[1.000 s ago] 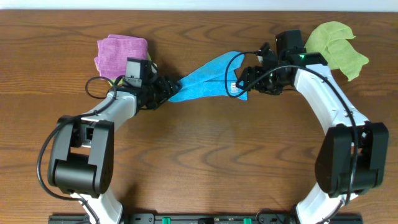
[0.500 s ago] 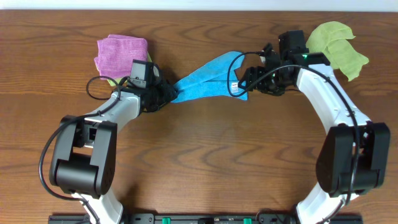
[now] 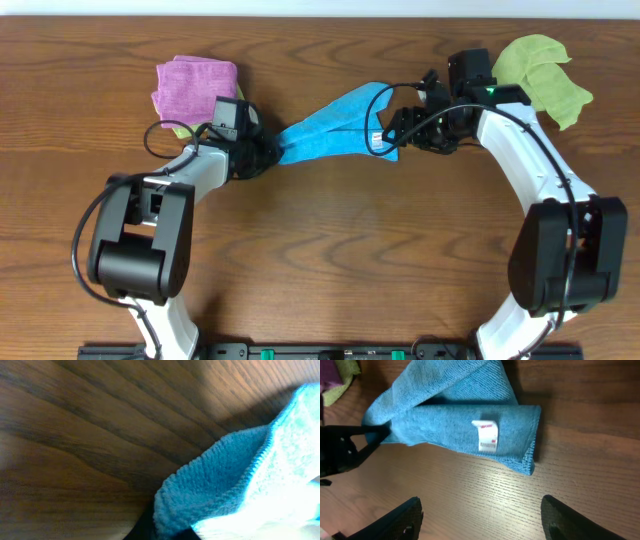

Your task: Fold the cloth

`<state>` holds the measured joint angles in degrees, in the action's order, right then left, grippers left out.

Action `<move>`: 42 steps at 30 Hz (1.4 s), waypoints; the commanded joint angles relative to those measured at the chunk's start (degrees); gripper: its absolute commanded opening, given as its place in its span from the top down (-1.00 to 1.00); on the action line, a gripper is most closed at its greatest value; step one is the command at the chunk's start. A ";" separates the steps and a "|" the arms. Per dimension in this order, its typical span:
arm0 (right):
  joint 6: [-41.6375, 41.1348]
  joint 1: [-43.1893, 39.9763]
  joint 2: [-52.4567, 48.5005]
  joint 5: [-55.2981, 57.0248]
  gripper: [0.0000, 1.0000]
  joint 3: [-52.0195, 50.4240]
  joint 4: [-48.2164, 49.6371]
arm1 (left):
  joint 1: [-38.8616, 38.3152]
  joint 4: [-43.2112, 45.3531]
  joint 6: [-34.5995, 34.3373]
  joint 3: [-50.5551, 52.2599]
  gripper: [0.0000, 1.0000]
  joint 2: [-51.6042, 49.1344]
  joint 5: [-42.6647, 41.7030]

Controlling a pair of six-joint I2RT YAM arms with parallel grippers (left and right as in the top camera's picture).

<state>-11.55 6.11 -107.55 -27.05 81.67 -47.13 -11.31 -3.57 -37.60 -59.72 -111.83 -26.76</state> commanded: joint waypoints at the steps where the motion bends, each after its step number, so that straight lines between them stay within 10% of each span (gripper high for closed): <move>1: 0.04 -0.28 1.27 -0.20 -0.52 -0.26 0.02 | 0.20 -0.22 -0.13 0.07 0.88 -1.51 -1.36; 25: -15.52 2.16 1.14 -0.68 -0.49 -15.17 30.08 | 4.28 -0.24 -0.11 -0.20 0.88 1.33 -6.62; 42: -17.77 3.74 0.55 3.30 -0.47 -16.31 29.75 | 4.28 -0.22 -0.13 -0.20 0.88 1.33 -7.39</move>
<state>-28.32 9.15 -107.55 -24.40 66.11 -17.69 -7.18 -3.66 -37.67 -59.72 -111.94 -33.26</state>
